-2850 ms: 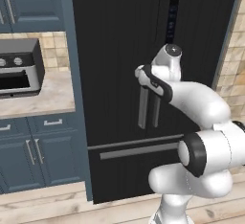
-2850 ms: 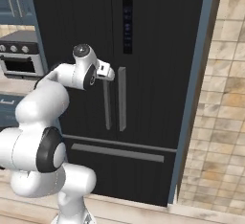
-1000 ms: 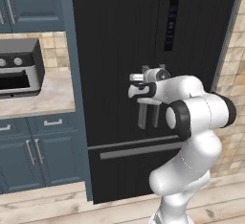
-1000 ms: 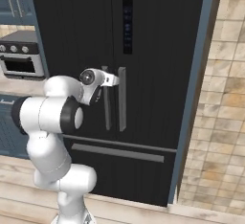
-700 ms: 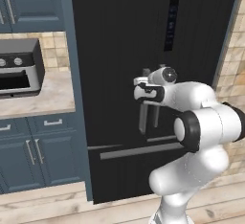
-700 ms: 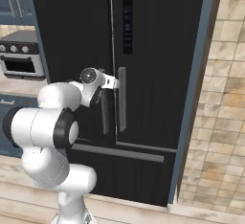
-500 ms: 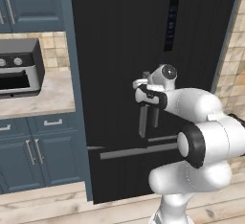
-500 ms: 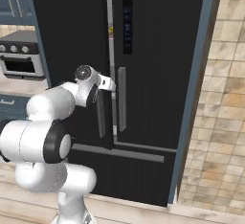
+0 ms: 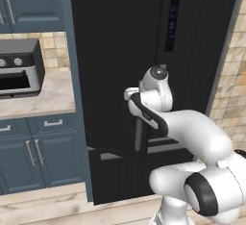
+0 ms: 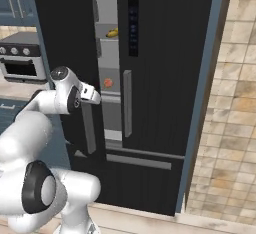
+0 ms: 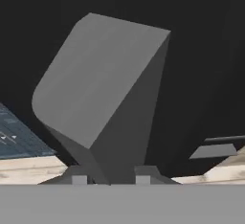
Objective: Retrieve the banana and peach from the fridge and place them into the bowl on the dining table.
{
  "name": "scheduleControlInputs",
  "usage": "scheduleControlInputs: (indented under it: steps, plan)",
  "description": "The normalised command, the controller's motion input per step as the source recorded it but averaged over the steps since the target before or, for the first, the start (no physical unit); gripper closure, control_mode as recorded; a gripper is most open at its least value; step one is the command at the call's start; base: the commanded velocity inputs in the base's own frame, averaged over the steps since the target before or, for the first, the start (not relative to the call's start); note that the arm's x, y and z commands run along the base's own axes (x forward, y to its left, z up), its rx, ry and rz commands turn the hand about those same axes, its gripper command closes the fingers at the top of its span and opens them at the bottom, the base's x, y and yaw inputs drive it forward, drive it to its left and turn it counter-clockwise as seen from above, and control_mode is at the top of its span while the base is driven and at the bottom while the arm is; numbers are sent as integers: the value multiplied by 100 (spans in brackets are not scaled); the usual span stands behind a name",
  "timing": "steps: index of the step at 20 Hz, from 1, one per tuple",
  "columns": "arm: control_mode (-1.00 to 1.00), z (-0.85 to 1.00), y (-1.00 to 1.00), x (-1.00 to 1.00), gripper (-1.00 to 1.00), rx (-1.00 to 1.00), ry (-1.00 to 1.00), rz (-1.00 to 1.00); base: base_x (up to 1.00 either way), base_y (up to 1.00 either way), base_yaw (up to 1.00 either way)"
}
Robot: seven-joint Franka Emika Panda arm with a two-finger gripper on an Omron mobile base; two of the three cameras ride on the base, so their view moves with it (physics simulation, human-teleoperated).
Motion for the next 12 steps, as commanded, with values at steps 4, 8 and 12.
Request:
scheduleControlInputs:
  steps: [4, 8, 12]
  plan:
    - [-100, -10, 85, -96, 100, -6, -2, -3, 0, 0, 0]
    - [-100, -11, 98, -85, 100, -8, -5, -6, 0, 0, 0]
    - [-100, -1, 75, -76, -100, -2, 0, -3, 0, 0, 0]
